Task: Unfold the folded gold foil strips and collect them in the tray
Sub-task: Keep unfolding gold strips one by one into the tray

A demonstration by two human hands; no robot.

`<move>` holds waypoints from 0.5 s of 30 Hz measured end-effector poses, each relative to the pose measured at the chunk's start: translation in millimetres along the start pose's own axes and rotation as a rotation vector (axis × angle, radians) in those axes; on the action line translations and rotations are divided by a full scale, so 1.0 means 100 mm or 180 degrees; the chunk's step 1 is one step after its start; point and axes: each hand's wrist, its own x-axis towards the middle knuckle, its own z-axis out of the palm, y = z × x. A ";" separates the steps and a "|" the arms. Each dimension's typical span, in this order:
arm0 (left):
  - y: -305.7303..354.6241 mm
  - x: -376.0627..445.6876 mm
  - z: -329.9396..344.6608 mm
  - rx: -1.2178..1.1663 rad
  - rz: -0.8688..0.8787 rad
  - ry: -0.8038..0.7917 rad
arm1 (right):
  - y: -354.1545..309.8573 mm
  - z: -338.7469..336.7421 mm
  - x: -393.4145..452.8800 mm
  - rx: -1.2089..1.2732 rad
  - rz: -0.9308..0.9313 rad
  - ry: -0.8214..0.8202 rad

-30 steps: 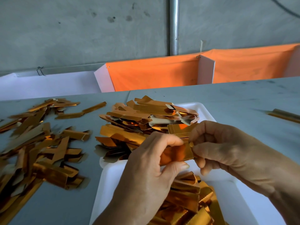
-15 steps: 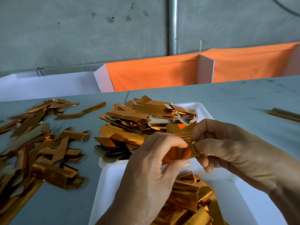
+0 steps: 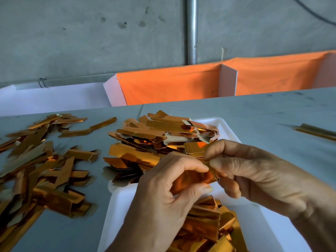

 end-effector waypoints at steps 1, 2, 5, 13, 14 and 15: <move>0.00 0.00 0.00 -0.0029 -0.0060 -0.0023 | 0.02 -0.01 0.02 -0.0003 0.0055 -0.0002; -0.01 0.00 0.00 -0.0075 -0.0146 -0.0036 | 0.03 -0.01 0.03 -0.0058 0.0111 0.0013; -0.03 0.00 0.00 -0.0521 -0.0501 -0.0095 | 0.06 0.02 0.05 0.0007 0.0224 0.0035; -0.07 0.02 -0.02 -0.1179 -0.1040 -0.0450 | 0.06 0.04 0.04 0.0520 0.0588 -0.0113; -0.10 0.01 -0.01 -0.1081 -0.1119 -0.0482 | 0.07 0.03 0.04 0.0352 0.0584 -0.0057; -0.12 0.01 -0.01 -0.0993 -0.1204 -0.0528 | 0.08 0.03 0.04 0.0147 0.0586 -0.0012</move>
